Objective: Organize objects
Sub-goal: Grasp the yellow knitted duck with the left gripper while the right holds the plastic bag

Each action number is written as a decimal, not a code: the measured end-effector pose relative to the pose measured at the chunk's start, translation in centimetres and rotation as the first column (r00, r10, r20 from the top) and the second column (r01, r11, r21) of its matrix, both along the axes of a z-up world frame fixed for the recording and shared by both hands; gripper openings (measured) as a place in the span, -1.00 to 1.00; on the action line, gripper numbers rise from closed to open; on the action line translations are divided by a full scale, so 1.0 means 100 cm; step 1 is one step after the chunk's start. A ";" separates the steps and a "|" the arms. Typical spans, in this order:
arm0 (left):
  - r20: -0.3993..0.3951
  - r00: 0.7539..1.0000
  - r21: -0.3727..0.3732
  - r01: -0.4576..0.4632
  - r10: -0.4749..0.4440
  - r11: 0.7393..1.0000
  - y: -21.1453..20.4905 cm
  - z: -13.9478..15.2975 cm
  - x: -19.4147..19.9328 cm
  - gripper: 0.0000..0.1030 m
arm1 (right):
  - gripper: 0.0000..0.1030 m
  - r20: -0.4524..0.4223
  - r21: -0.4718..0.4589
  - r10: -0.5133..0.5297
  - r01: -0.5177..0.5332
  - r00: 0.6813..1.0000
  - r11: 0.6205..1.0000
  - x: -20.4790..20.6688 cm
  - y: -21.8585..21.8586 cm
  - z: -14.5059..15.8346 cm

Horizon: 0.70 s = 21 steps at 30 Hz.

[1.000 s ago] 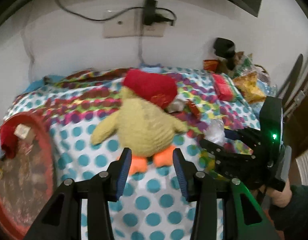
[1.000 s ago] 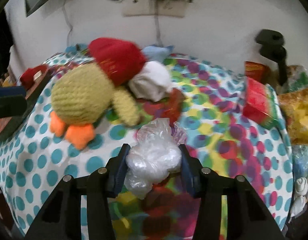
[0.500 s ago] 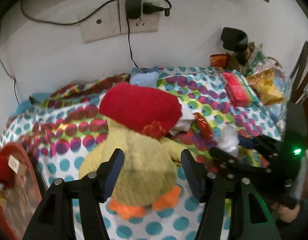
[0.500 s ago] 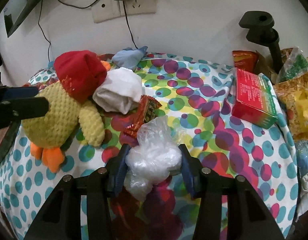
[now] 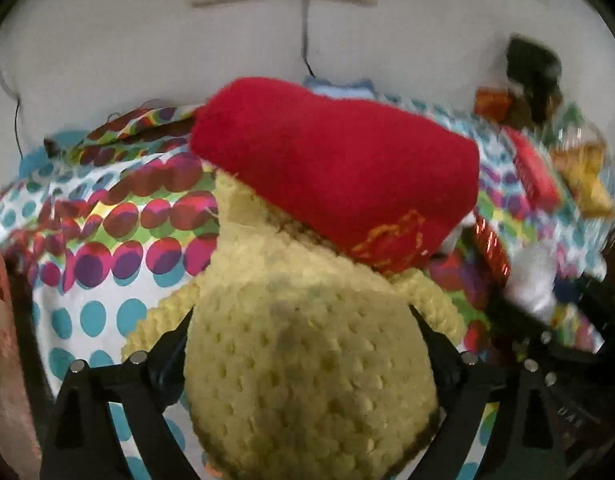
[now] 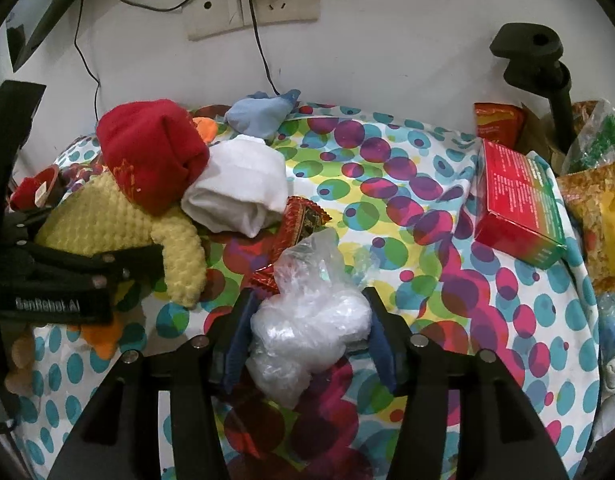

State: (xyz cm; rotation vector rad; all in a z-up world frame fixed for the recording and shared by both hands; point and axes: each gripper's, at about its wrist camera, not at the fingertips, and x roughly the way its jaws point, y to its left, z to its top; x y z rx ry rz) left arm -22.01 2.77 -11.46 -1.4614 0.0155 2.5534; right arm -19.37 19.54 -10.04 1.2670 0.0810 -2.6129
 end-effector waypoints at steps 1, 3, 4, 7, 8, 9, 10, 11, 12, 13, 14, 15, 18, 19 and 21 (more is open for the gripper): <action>0.000 1.000 0.016 -0.005 0.005 1.000 -0.002 0.000 0.000 0.85 | 0.00 -0.001 0.004 0.000 0.000 1.000 1.000 0.000 0.000 0.000; -0.001 1.000 0.015 -0.003 0.003 1.000 -0.003 0.002 0.001 0.80 | 0.08 0.000 0.009 0.004 -0.004 1.000 1.000 0.000 -0.002 -0.001; -0.008 1.000 0.012 -0.002 0.002 1.000 -0.004 0.003 0.003 0.76 | 0.10 0.002 0.012 0.011 -0.011 1.000 1.000 0.000 -0.003 -0.002; -0.023 1.000 0.021 -0.011 0.011 1.000 -0.006 0.008 0.008 0.66 | 0.13 -0.001 0.052 0.015 -0.015 1.000 0.999 0.001 -0.009 -0.004; -0.026 1.000 0.019 -0.013 0.014 1.000 -0.007 0.010 0.010 0.63 | 0.13 -0.002 0.057 0.016 -0.016 1.000 0.998 0.002 -0.009 -0.005; -0.027 1.000 0.009 -0.009 0.010 1.000 -0.007 0.010 0.012 0.61 | 0.13 -0.001 0.051 0.016 -0.016 1.000 0.999 0.002 -0.008 -0.005; -0.031 1.000 -0.002 -0.007 0.007 1.000 -0.006 0.012 0.013 0.60 | 0.13 -0.001 0.044 0.016 -0.016 1.000 0.999 0.002 -0.008 -0.005; -0.044 0.999 -0.011 -0.008 0.008 1.000 -0.007 0.015 0.017 0.58 | 0.13 -0.001 0.041 0.016 -0.016 1.000 0.999 0.002 -0.007 -0.005; -0.050 0.999 -0.012 -0.003 0.003 1.000 -0.006 0.019 0.020 0.58 | 0.10 -0.001 0.043 0.014 -0.014 1.000 0.999 0.002 -0.006 -0.006; -0.057 0.998 -0.011 0.004 -0.004 1.000 -0.007 0.023 0.023 0.57 | 0.04 -0.003 0.045 0.011 -0.011 1.000 0.999 0.003 -0.006 -0.006; -0.063 0.998 -0.009 0.003 -0.004 1.000 -0.009 0.025 0.026 0.57 | 0.02 -0.006 0.044 0.005 -0.005 1.000 0.999 0.003 -0.004 -0.006; -0.070 0.998 -0.001 0.007 -0.007 1.000 -0.011 0.029 0.030 0.57 | 0.00 -0.006 0.037 0.001 -0.001 1.000 0.999 0.003 -0.002 -0.006; -0.071 0.997 0.000 0.012 -0.012 1.000 -0.012 0.036 0.036 0.57 | -0.03 -0.006 0.026 -0.003 0.004 1.000 1.000 0.004 0.001 -0.006; -0.072 0.997 0.006 0.015 -0.014 1.000 -0.014 0.038 0.038 0.57 | -0.03 -0.007 0.029 -0.003 0.003 1.000 1.000 0.004 0.002 -0.006; -0.078 0.997 -0.005 0.007 -0.007 1.000 -0.013 0.041 0.041 0.57 | -0.03 -0.007 0.035 -0.002 0.003 1.000 0.999 0.004 0.003 -0.007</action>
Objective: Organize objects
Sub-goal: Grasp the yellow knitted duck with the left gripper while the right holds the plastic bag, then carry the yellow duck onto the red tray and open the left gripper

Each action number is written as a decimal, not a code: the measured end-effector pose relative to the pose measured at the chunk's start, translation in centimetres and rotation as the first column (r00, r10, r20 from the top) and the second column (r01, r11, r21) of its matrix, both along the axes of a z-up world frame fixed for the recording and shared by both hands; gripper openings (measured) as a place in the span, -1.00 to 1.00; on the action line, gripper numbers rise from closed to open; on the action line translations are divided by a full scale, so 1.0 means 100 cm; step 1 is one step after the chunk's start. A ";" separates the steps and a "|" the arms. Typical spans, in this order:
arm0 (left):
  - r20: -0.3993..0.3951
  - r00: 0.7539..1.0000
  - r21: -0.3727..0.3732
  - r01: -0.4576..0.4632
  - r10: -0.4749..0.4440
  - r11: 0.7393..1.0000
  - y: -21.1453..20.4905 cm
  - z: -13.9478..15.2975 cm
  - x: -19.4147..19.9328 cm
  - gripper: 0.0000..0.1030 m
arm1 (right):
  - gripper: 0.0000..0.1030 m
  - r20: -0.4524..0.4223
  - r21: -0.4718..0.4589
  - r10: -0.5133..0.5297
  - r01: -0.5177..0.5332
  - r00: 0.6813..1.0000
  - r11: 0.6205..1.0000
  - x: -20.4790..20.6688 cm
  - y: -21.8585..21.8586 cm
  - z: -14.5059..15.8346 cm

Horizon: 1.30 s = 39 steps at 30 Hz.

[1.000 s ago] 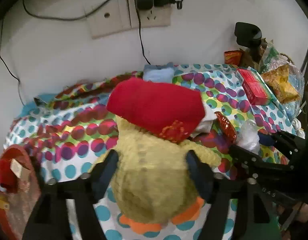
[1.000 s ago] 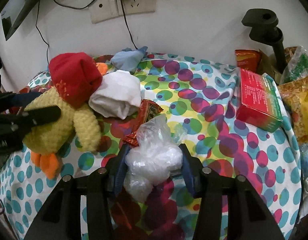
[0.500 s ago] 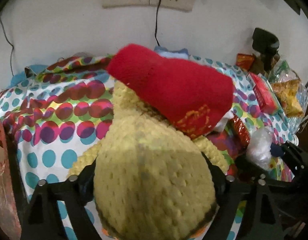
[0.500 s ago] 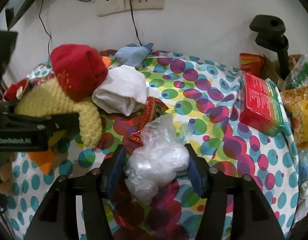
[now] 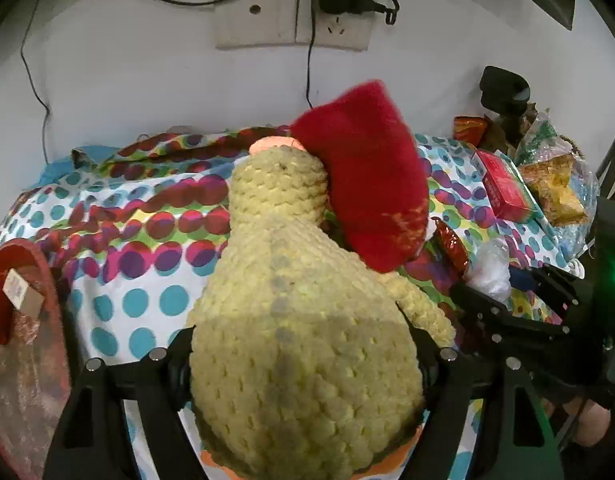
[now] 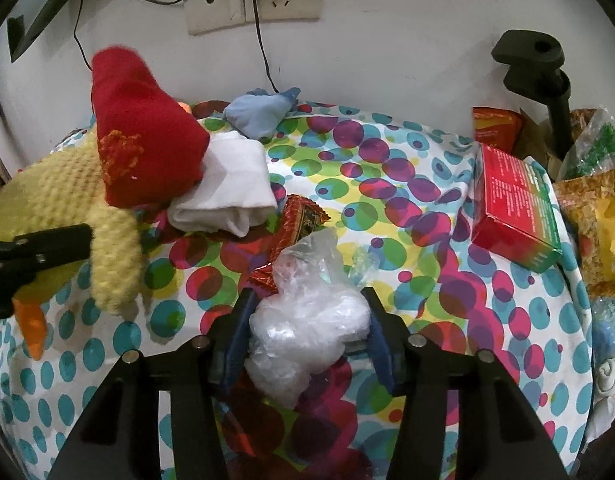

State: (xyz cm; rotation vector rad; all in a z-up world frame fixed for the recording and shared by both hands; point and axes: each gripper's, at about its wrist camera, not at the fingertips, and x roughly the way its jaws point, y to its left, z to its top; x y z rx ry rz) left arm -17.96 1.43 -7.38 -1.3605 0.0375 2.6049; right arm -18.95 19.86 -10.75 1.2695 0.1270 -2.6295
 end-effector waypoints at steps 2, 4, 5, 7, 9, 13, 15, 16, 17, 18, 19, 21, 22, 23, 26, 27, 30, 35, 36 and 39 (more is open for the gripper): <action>-0.007 1.000 -0.009 -0.004 0.004 1.000 -0.002 0.002 0.003 0.57 | -0.03 0.000 0.001 0.000 0.000 1.000 1.000 0.000 0.000 0.000; -0.010 1.000 -0.021 -0.011 0.011 1.000 -0.004 0.003 0.007 0.57 | -0.03 0.000 0.001 0.000 0.000 1.000 1.000 0.000 0.001 0.000; -0.009 1.000 -0.020 -0.015 0.015 1.000 -0.007 0.003 0.010 0.57 | -0.03 0.000 0.001 0.000 0.000 1.000 1.000 0.000 0.000 0.000; -0.004 1.000 -0.015 -0.026 0.025 1.000 -0.012 0.002 0.014 0.57 | -0.03 0.000 0.002 0.000 0.000 1.000 1.000 0.000 0.000 0.000; 0.004 1.000 -0.017 -0.031 0.031 0.999 -0.018 0.000 0.019 0.57 | -0.03 0.000 0.001 0.000 0.000 1.000 1.000 0.000 0.000 0.000; -0.002 0.999 -0.036 -0.042 0.042 0.998 -0.028 0.000 0.029 0.57 | -0.03 0.000 0.008 0.000 0.000 1.000 1.000 0.000 0.000 0.000; -0.007 0.999 -0.035 -0.053 0.053 0.998 -0.033 0.003 0.033 0.57 | -0.02 0.000 0.013 -0.001 0.001 1.000 1.000 0.000 -0.001 0.000; -0.008 0.998 -0.035 -0.054 0.054 0.998 -0.035 0.004 0.035 0.57 | -0.02 0.000 0.011 -0.001 0.001 1.000 1.000 0.000 -0.001 0.001; -0.016 0.998 -0.035 -0.060 0.059 0.998 -0.036 0.006 0.037 0.57 | -0.02 0.000 0.011 -0.001 0.001 1.000 1.000 0.000 -0.001 0.001; -0.024 0.998 -0.033 -0.066 0.065 0.997 -0.039 0.009 0.039 0.57 | -0.02 0.000 0.012 -0.001 0.001 1.000 1.000 0.000 -0.001 0.001; -0.025 0.997 -0.031 -0.067 0.066 0.997 -0.040 0.011 0.040 0.57 | -0.02 0.000 0.011 0.000 0.000 1.000 1.000 0.000 -0.001 0.001; -0.031 0.997 -0.014 -0.077 0.076 0.997 -0.044 0.016 0.043 0.57 | -0.02 0.000 0.012 0.000 0.000 1.000 1.000 0.000 -0.002 0.001; -0.033 0.996 -0.011 -0.079 0.078 0.997 -0.046 0.018 0.045 0.57 | -0.02 0.000 0.012 0.000 0.000 1.000 1.000 0.000 -0.002 0.001; -0.042 0.995 -0.010 -0.089 0.088 0.996 -0.049 0.021 0.048 0.57 | -0.02 0.000 0.012 0.000 0.000 1.000 1.000 -0.001 -0.001 0.001; -0.047 0.994 0.004 -0.102 0.103 0.995 -0.055 0.025 0.054 0.57 | -0.02 0.001 0.012 0.000 0.000 1.000 1.000 -0.001 -0.002 0.002; -0.046 0.994 0.001 -0.102 0.102 0.995 -0.055 0.025 0.055 0.57 | -0.02 0.000 0.014 0.000 0.000 1.000 1.000 -0.001 -0.002 0.002; -0.042 0.994 -0.007 -0.098 0.098 0.995 -0.057 0.025 0.062 0.57 | -0.02 0.001 0.013 0.000 0.000 1.000 1.000 -0.002 -0.002 0.002; -0.040 0.993 0.000 -0.108 0.108 0.994 -0.063 0.024 0.075 0.57 | -0.02 0.000 0.014 0.000 0.000 1.000 1.000 -0.001 -0.003 0.001; -0.040 0.993 0.001 -0.109 0.109 0.994 -0.063 0.024 0.076 0.57 | -0.02 0.000 0.016 0.000 0.000 1.000 1.000 -0.001 -0.003 0.001; -0.042 0.992 -0.002 -0.122 0.122 0.993 -0.067 0.025 0.082 0.57 | -0.02 0.000 0.017 -0.001 0.001 1.000 1.000 -0.001 -0.003 0.000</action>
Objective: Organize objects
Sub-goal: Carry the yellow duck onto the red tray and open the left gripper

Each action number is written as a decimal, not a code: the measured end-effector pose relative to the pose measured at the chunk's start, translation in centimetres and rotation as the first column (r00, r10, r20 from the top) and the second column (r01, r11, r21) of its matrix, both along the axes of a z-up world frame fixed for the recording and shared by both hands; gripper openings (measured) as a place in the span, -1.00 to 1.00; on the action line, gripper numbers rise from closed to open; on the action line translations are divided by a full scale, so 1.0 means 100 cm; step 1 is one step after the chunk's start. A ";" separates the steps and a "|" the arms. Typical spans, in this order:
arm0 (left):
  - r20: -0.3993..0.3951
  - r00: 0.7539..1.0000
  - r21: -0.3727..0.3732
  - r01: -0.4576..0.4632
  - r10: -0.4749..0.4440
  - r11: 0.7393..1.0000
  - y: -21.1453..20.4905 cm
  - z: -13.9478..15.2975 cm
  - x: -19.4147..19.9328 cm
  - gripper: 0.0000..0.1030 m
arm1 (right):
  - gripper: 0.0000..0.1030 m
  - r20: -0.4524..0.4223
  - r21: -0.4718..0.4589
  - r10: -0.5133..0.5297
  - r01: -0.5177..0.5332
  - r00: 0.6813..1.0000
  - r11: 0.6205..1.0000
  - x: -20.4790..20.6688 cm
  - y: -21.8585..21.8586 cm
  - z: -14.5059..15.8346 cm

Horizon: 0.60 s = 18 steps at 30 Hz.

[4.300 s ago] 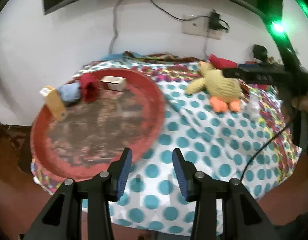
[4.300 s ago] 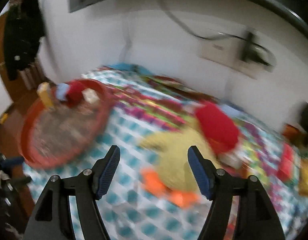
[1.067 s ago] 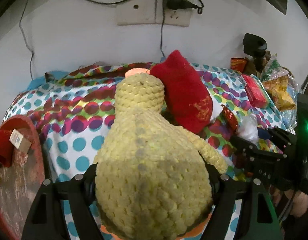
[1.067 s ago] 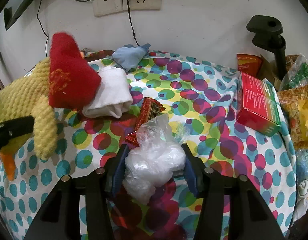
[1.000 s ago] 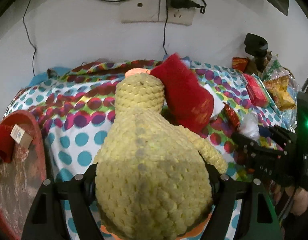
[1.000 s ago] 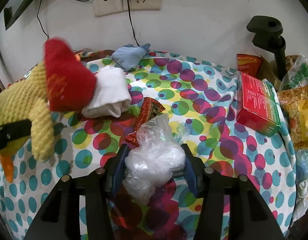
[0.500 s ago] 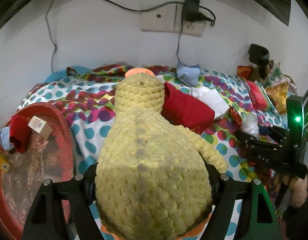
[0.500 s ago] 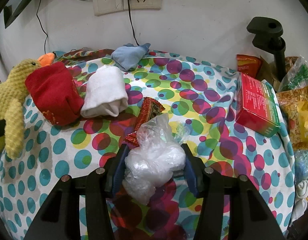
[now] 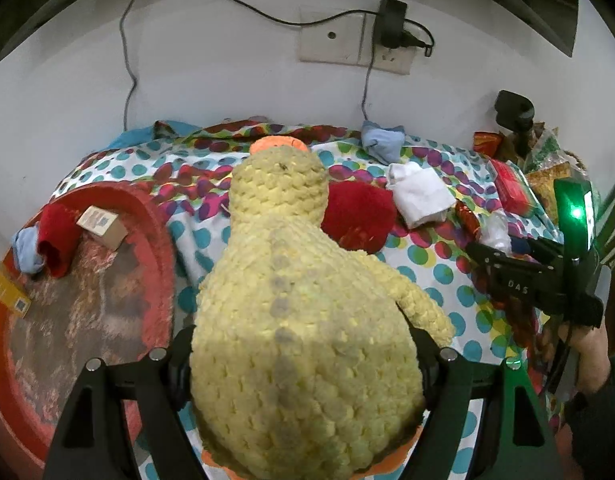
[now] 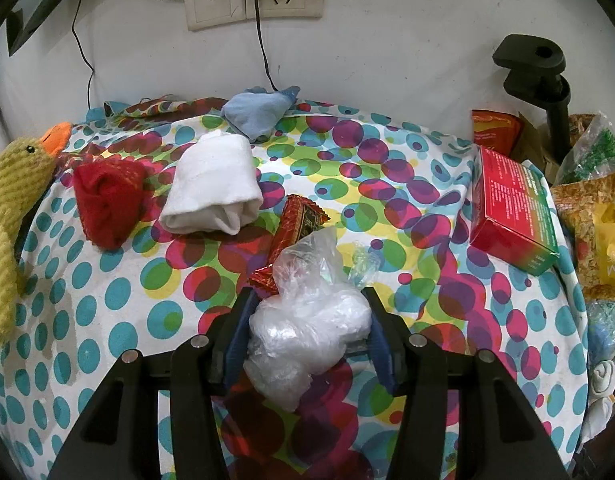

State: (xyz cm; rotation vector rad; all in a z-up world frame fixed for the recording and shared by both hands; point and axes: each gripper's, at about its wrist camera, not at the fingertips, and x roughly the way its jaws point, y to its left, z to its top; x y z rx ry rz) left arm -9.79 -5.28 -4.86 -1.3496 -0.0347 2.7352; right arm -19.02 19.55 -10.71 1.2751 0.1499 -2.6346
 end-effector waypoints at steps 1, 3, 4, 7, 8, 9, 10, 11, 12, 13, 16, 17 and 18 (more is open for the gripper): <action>-0.001 1.000 0.000 -0.006 0.006 1.000 -0.002 0.001 0.002 0.57 | -0.02 0.000 0.001 0.000 0.000 1.000 1.000 0.000 0.001 0.000; -0.007 1.000 -0.005 -0.030 0.030 1.000 -0.006 0.002 0.006 0.57 | -0.01 0.000 0.000 0.000 0.000 1.000 1.000 0.000 0.000 -0.001; -0.007 0.999 -0.010 -0.036 0.036 0.999 -0.008 0.003 0.008 0.57 | -0.01 0.000 0.000 0.000 0.000 1.000 1.000 0.000 0.000 0.000; -0.020 0.999 -0.007 -0.050 0.050 0.999 -0.018 0.008 0.014 0.57 | 0.01 0.000 0.000 0.000 0.000 1.000 1.000 0.000 0.001 0.000; -0.026 0.998 -0.008 -0.054 0.054 0.999 -0.022 0.010 0.016 0.57 | 0.01 0.000 0.000 -0.001 0.001 1.000 1.000 0.000 0.000 0.000; -0.030 0.998 -0.010 -0.061 0.061 0.998 -0.027 0.012 0.017 0.57 | 0.01 0.000 0.003 -0.001 0.001 1.000 1.000 0.000 0.000 0.000; -0.034 0.997 -0.011 -0.071 0.071 0.997 -0.031 0.014 0.018 0.57 | 0.01 0.000 0.003 -0.001 0.001 1.000 1.000 0.000 0.000 0.000; -0.037 0.996 -0.009 -0.079 0.078 0.997 -0.037 0.016 0.018 0.57 | 0.01 0.000 0.002 -0.001 0.001 1.000 1.000 0.000 0.001 0.000; -0.042 0.995 -0.005 -0.088 0.087 0.996 -0.044 0.018 0.019 0.57 | 0.01 0.000 0.001 -0.001 0.001 1.000 1.000 0.000 0.000 0.000; -0.044 0.994 -0.004 -0.099 0.099 0.995 -0.050 0.020 0.019 0.57 | 0.01 0.000 0.003 -0.001 0.001 1.000 1.000 0.000 0.000 0.000; -0.059 0.988 -0.013 -0.141 0.140 0.990 -0.073 0.026 0.020 0.57 | 0.01 0.000 0.001 -0.002 0.002 1.000 1.000 -0.001 0.001 0.000; -0.063 0.987 -0.016 -0.152 0.151 0.988 -0.078 0.028 0.021 0.57 | 0.01 0.000 0.002 -0.002 0.002 1.000 1.000 0.000 0.000 0.000; -0.070 0.984 -0.022 -0.167 0.165 0.986 -0.088 0.030 0.020 0.57 | 0.01 0.000 0.003 -0.002 0.002 1.000 1.000 -0.001 -0.001 0.000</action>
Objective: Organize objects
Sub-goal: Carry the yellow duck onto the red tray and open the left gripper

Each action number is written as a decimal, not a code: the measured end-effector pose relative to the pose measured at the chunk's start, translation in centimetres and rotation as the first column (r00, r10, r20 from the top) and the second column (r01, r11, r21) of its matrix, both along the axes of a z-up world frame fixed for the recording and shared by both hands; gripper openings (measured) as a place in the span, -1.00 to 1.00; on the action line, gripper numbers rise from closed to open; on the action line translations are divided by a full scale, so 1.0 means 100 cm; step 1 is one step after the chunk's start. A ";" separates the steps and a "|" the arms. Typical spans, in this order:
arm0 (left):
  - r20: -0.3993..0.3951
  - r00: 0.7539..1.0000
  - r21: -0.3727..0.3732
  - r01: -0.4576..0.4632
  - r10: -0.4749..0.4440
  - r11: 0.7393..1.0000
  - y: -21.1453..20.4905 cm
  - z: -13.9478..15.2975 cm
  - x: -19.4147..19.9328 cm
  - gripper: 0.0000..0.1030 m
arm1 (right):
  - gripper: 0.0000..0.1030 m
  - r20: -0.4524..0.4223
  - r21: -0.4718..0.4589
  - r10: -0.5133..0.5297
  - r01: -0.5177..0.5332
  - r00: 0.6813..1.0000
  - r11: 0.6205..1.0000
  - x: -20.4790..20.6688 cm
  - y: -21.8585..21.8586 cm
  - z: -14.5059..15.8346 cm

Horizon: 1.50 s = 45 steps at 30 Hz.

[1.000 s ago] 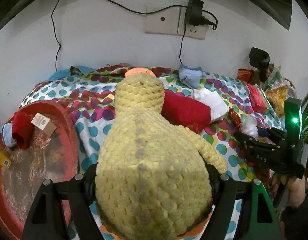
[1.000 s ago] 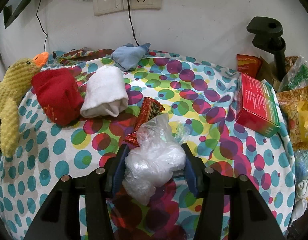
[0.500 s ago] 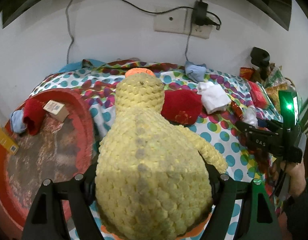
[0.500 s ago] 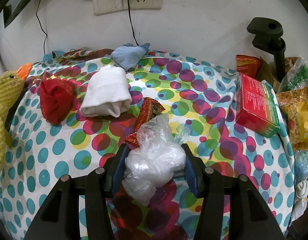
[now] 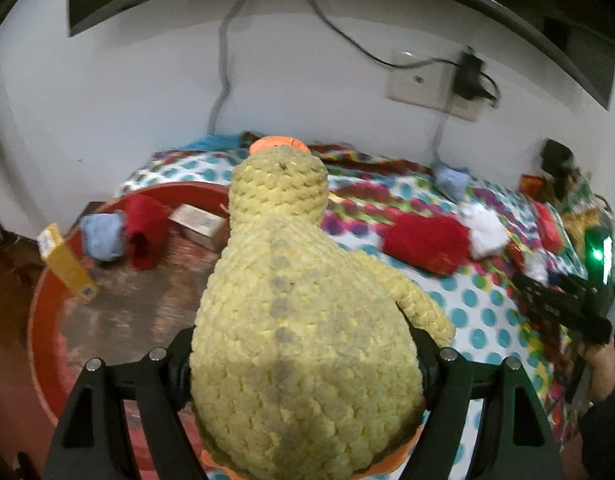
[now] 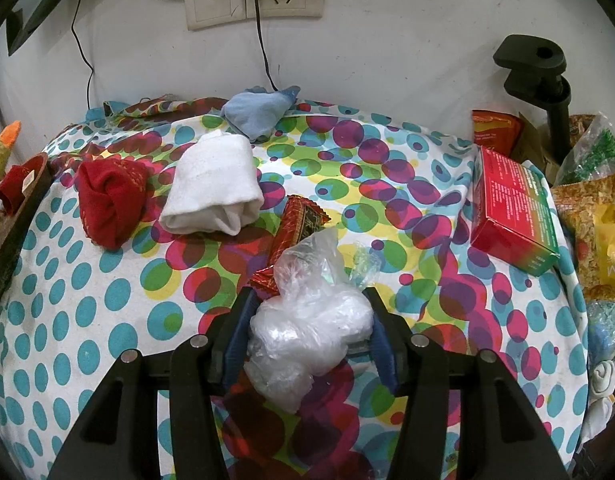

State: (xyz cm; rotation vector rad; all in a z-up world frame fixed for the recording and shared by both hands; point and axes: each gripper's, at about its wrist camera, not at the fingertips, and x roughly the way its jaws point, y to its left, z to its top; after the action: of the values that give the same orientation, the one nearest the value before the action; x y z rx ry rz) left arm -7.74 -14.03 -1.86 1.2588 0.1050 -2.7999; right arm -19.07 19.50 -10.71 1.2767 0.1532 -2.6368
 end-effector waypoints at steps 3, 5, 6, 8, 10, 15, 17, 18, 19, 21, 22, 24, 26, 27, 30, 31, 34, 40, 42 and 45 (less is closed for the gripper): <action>-0.012 0.999 -0.030 -0.043 0.042 0.999 -0.023 0.003 -0.001 0.57 | 0.01 0.000 -0.001 -0.001 0.001 1.000 1.000 0.000 0.000 0.000; -0.021 0.997 -0.047 -0.073 0.072 0.996 -0.041 0.004 -0.002 0.57 | 0.01 0.000 0.000 -0.001 0.001 1.000 1.000 0.000 0.000 0.000; -0.020 0.996 -0.057 -0.089 0.088 0.994 -0.048 0.004 -0.003 0.57 | 0.01 0.000 0.000 -0.001 0.001 1.000 1.000 0.000 0.000 0.000; -0.011 0.992 -0.072 -0.127 0.127 0.989 -0.065 0.001 -0.006 0.57 | 0.01 0.000 -0.001 -0.001 0.001 1.000 1.000 0.000 0.000 0.000; -0.006 0.988 -0.070 -0.152 0.152 0.986 -0.079 -0.002 -0.007 0.57 | 0.01 0.000 0.000 -0.001 0.001 1.000 1.000 0.000 0.000 -0.001; 0.005 0.975 -0.069 -0.219 0.220 0.973 -0.113 -0.009 -0.010 0.57 | 0.01 0.000 0.000 -0.002 0.002 1.000 1.000 0.000 -0.001 -0.001; 0.011 0.973 -0.077 -0.230 0.232 0.970 -0.123 -0.012 -0.013 0.57 | 0.01 0.000 0.000 -0.002 0.002 1.000 1.000 0.000 -0.001 -0.001; 0.012 0.971 -0.080 -0.236 0.238 0.968 -0.126 -0.013 -0.013 0.57 | 0.01 0.000 0.000 -0.002 0.002 1.000 1.000 0.000 -0.001 -0.001; 0.012 0.969 -0.084 -0.243 0.245 0.966 -0.128 -0.014 -0.013 0.57 | 0.01 0.000 0.000 -0.002 0.002 1.000 1.000 0.000 -0.001 -0.001; 0.021 0.969 -0.094 -0.243 0.246 0.965 -0.134 -0.017 -0.016 0.57 | 0.01 0.000 0.001 -0.002 0.002 1.000 1.000 0.000 -0.001 0.000; 0.025 0.968 -0.096 -0.248 0.251 0.964 -0.136 -0.019 -0.017 0.57 | 0.01 0.000 0.000 -0.003 0.003 1.000 1.000 0.000 -0.001 0.000; 0.031 0.965 -0.093 -0.257 0.260 0.962 -0.140 -0.022 -0.020 0.57 | 0.01 0.000 0.001 -0.003 0.003 1.000 1.000 0.000 -0.001 0.000; 0.038 0.963 -0.090 -0.264 0.268 0.960 -0.143 -0.025 -0.022 0.57 | 0.01 0.000 0.001 -0.003 0.003 1.000 1.000 -0.001 -0.001 0.000; 0.039 0.962 -0.089 -0.265 0.269 0.960 -0.145 -0.027 -0.023 0.57 | 0.01 0.000 0.001 -0.003 0.003 1.000 1.000 -0.001 -0.001 0.000; 0.049 0.959 -0.088 -0.273 0.278 0.958 -0.153 -0.032 -0.028 0.57 | 0.01 0.000 0.002 -0.003 0.003 1.000 1.000 -0.001 -0.002 0.000; 0.051 0.958 -0.089 -0.277 0.282 0.957 -0.156 -0.034 -0.029 0.57 | 0.01 0.000 0.002 -0.004 0.004 1.000 1.000 -0.001 -0.002 0.000; 0.065 0.954 -0.091 -0.287 0.293 0.954 -0.163 -0.039 -0.033 0.57 | 0.01 0.000 0.003 -0.006 0.006 1.000 1.000 -0.001 -0.001 0.000; 0.071 0.951 -0.105 -0.293 0.301 0.950 -0.174 -0.049 -0.036 0.58 | 0.01 0.000 0.005 -0.007 0.007 1.000 1.000 -0.002 0.000 0.000; 0.076 0.953 -0.095 -0.285 0.292 0.954 -0.176 -0.049 -0.036 0.59 | 0.01 0.001 0.003 -0.006 0.006 1.000 1.000 -0.002 -0.001 -0.001; 0.087 0.952 -0.109 -0.283 0.293 0.953 -0.176 -0.050 -0.039 0.62 | 0.01 0.000 0.004 -0.006 0.006 1.000 1.000 -0.002 -0.001 -0.001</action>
State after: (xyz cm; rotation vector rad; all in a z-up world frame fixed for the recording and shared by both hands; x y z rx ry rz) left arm -11.61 -31.66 -6.84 1.2495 0.1357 -2.4596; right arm -19.27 19.42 -10.79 1.2809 0.1550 -2.6425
